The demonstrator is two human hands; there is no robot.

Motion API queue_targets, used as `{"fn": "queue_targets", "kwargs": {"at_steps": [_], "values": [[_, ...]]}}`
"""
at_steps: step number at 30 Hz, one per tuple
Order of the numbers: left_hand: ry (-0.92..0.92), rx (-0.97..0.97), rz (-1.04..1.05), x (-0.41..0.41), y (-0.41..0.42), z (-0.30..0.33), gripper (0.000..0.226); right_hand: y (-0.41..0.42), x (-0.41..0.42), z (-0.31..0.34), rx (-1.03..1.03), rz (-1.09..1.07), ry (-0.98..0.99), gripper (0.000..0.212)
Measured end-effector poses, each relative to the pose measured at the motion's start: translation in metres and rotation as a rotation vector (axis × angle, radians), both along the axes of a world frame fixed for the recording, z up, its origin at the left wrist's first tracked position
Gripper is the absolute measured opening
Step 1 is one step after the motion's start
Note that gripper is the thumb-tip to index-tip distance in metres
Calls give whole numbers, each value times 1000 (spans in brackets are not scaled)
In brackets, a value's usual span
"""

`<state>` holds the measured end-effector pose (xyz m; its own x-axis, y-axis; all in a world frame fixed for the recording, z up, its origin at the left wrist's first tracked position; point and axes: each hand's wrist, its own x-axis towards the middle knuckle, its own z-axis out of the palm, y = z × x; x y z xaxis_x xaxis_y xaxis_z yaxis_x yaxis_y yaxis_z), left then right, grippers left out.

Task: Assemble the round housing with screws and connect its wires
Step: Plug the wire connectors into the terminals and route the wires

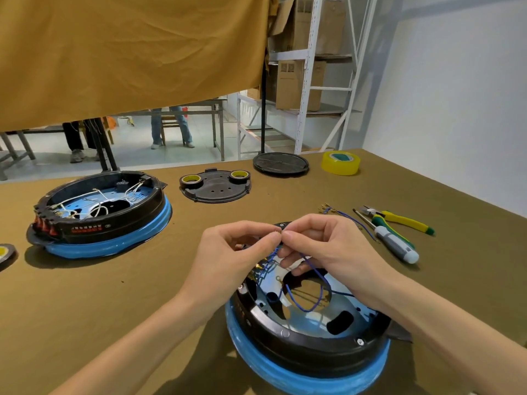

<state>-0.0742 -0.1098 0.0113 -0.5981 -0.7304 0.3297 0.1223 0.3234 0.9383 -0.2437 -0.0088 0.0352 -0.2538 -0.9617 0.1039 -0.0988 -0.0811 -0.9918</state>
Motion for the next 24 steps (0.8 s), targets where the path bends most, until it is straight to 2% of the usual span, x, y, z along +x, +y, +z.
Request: {"fn": "queue_targets", "kwargs": {"at_steps": [3, 6, 8, 10, 13, 19, 22, 24], "values": [[-4, -26, 23, -3, 4, 7, 10, 3, -6, 1, -58, -22, 39, 13], [30, -114, 35, -7, 7, 19, 7, 2, -30, 1, -212, -332, 448, 7], [61, -53, -42, -12, 7, 27, 8, 1, -50, -3, -150, -511, 603, 8], [24, 60, -125, -20, 9, 36, 10, -2, -65, -11, 67, -518, 606, 16], [-218, -53, -186, -38, 7, 37, 16, -9, -81, -28, 294, -434, 591, 30], [-534, -463, -345, -67, 6, 34, 15, -20, -83, -24, 236, -418, 534, 42], [-666, -538, -422, -78, 13, 30, 15, -27, -80, -22, 232, -372, 521, 49], [-665, -551, -439, -82, 15, 26, 14, -31, -81, -24, 232, -357, 501, 51]]}}
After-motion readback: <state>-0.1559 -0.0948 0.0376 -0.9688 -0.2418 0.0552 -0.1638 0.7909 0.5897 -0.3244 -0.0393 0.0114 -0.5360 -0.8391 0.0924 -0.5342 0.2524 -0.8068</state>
